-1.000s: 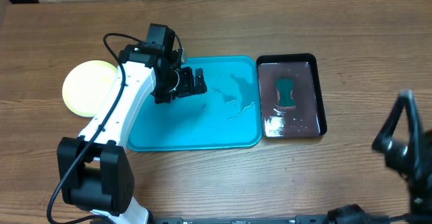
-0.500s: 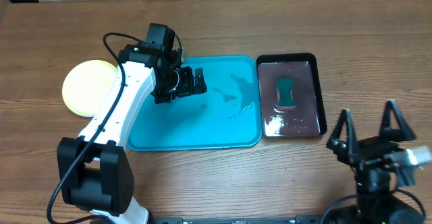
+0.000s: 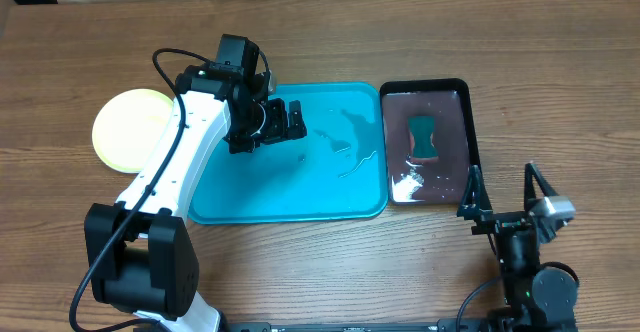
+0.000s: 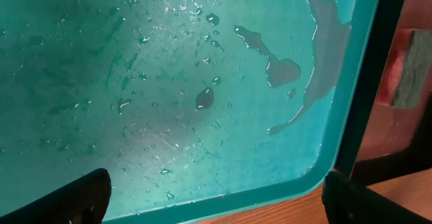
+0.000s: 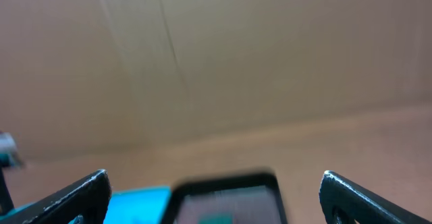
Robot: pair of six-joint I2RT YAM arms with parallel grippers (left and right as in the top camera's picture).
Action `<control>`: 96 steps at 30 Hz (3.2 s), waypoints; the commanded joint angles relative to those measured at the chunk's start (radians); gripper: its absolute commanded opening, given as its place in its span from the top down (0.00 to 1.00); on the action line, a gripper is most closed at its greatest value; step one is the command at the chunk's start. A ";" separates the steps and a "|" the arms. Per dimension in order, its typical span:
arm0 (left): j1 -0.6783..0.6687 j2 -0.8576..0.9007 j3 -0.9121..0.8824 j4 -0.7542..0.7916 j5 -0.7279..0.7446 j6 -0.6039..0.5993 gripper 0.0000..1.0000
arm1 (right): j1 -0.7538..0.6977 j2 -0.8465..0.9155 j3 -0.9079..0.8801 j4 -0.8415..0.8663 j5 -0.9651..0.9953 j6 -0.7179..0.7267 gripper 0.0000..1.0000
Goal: Clean dirty plates on tray and stack at the side
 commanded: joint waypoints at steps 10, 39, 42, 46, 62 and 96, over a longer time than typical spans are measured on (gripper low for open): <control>-0.002 -0.025 -0.006 -0.002 -0.003 0.015 0.00 | -0.008 -0.012 -0.010 -0.112 -0.073 -0.219 0.00; -0.002 -0.025 -0.006 -0.002 -0.003 0.015 0.00 | -0.008 -0.011 -0.010 -0.120 -0.114 -0.325 0.00; -0.002 -0.025 -0.006 -0.002 -0.003 0.015 0.00 | -0.008 -0.011 -0.010 -0.120 -0.114 -0.325 0.00; -0.003 -0.033 -0.008 0.004 -0.004 0.015 0.00 | -0.008 -0.011 -0.010 -0.120 -0.114 -0.325 0.00; -0.044 -0.480 -0.008 0.007 -0.044 0.015 0.00 | -0.008 -0.011 -0.010 -0.120 -0.114 -0.325 0.00; 0.153 -1.672 -0.813 0.716 -0.237 -0.166 0.00 | -0.008 -0.011 -0.010 -0.120 -0.114 -0.325 0.00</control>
